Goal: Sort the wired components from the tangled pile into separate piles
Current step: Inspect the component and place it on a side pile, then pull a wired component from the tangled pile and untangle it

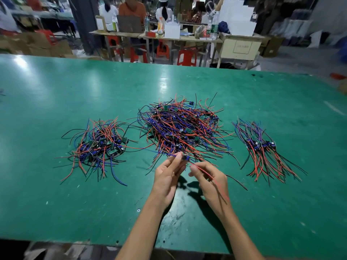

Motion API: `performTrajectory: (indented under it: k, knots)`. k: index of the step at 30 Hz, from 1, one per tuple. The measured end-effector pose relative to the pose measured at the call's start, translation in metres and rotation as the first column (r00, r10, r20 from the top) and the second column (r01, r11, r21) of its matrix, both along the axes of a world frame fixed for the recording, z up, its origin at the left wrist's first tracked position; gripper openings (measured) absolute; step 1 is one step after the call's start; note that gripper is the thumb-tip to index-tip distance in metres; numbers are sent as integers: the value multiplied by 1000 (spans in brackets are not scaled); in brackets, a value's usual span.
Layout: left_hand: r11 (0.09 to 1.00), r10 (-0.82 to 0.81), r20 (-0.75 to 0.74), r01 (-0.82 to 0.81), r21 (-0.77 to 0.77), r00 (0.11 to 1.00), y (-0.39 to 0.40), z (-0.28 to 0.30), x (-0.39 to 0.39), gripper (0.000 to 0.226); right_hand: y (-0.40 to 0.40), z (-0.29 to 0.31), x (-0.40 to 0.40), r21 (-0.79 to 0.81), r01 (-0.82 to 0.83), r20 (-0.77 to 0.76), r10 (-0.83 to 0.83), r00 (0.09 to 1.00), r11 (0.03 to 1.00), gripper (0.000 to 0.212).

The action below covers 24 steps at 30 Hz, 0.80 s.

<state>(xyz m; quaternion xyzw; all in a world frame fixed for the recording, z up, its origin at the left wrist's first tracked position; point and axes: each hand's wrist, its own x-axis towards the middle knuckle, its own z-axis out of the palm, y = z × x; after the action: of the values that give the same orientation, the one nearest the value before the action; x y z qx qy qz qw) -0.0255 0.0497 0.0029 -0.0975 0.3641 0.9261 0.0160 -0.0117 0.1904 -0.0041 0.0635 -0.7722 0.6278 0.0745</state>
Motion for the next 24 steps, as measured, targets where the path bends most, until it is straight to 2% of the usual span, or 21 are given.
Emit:
performTrajectory:
  k: [2, 6, 12, 18, 20, 24]
  knots:
    - [998, -7, -17, 6, -56, 1000, 1, -1, 1, 12, 3, 4, -2, -128, 42, 55, -35, 998, 991, 16]
    - [968, -17, -66, 0, -250, 998, 6, -2, 5, 17, 5, 12, -5, -390, 151, 155, -97, 983, 908, 18]
    - [892, -45, -168, -36, -450, 985, 9, -1, 12, 17, 10, 18, -8, -466, 200, 270, -76, 960, 862, 30]
    - [806, -163, -182, 25, -592, 970, 12, -2, 16, 12, 23, 32, -20, -615, 170, 347, 70, 935, 770, 19]
    - [789, -142, -153, 18, -614, 978, 15, -2, 15, 3, 31, 37, -22, -594, 116, 355, 129, 926, 796, 21]
    - [850, -180, -84, 112, -515, 980, 16, 5, 15, 34, 42, 39, -24, -304, -58, 323, 160, 933, 951, 24]
